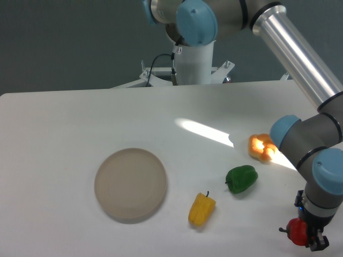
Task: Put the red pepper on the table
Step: 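Hold the red pepper in the gripper near the table edge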
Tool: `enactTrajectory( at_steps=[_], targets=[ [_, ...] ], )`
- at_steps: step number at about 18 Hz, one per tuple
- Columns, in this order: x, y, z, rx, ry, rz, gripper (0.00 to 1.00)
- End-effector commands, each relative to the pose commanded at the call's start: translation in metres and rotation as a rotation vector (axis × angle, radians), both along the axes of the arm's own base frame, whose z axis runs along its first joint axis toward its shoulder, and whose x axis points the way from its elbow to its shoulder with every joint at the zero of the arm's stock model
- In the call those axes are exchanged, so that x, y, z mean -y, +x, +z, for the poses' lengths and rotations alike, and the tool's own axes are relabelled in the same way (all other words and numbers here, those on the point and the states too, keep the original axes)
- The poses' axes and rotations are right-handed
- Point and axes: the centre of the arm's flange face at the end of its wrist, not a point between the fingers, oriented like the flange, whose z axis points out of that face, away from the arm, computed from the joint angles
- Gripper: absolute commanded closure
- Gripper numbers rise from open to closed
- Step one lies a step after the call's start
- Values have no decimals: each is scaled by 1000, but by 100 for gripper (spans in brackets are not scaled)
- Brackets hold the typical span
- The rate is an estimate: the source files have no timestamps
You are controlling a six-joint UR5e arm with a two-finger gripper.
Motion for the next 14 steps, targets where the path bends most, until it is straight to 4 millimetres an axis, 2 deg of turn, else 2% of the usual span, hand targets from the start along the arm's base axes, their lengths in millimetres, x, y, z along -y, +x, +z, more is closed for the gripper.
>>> enactTrajectory(
  at_steps=[6,10,14],
  targets=[
    [2,11,-2,24,-7,-3,33],
    [0,18,6,24,-5,-1,33],
    [5,32,26,24,-8,-2,33]
  ],
)
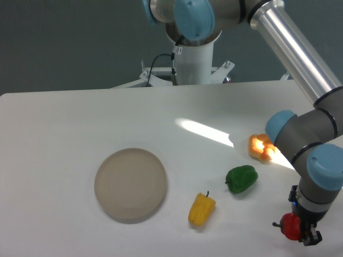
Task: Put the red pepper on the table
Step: 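Hold the red pepper in the gripper near the table edge, then carry the red pepper up and across toward the table center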
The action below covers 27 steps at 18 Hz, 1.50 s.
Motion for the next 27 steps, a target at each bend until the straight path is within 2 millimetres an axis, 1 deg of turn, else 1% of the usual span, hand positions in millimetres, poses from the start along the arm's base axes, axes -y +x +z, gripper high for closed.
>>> enactTrajectory(
  at_steps=[4,6,8,10,15,17,19,20,21,23,25,26,27],
  targets=[
    [2,38,26,10,-7,-14,33],
    [13,55,34,31,-13,-5,33],
    [17,79,40,59,-8,-18,33],
    [29,101,49,71,-16,-18,33],
    [61,147,65,96,-34,-17,33],
    [72,166,63,114,-43,-19,33],
    [85,186,66,125,-47,-11,33],
    [93,199,67,131,-48,15,33],
    [96,208,66,138,-51,23,33],
    [93,228,63,137,-52,33,33],
    [95,248,48,134,-43,62,33],
    [89,262,34,121,-40,41,33],
    [86,272,28,114,-39,28,33]
  ],
)
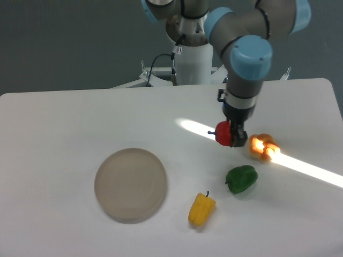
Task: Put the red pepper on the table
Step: 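Carry the red pepper up and across toward the table center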
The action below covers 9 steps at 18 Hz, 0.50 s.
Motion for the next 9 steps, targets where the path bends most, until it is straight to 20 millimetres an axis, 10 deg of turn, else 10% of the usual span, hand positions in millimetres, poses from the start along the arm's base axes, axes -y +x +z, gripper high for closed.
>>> enactTrajectory(
  at_steps=[9],
  targets=[
    [-25,40,-48,4,11,-53,33]
  ],
)
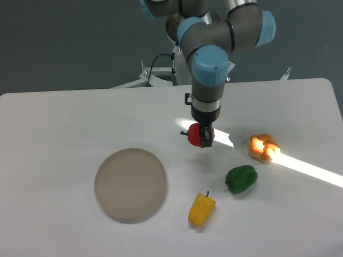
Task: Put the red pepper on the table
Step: 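Carry the red pepper up and across toward the table center, then lower the red pepper onto the table beside the green pepper, then open the gripper to release the red pepper on the table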
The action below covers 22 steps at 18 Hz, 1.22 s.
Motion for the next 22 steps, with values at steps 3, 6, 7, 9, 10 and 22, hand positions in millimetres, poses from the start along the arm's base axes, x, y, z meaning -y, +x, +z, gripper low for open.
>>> enactTrajectory(
  at_steps=[3,6,7,9,10,22],
  targets=[
    [-8,2,-11,-3,2,-20,34],
    [-10,-1,-23,-1,6,-26,36],
    [-11,-1,-29,-3,14,-27,36],
    [-12,-2,-33,2,9,-25,36],
    [-12,-2,-35,5,11,-26,36],
    [-17,-4,-58,27,2,-57,36]
  ],
)
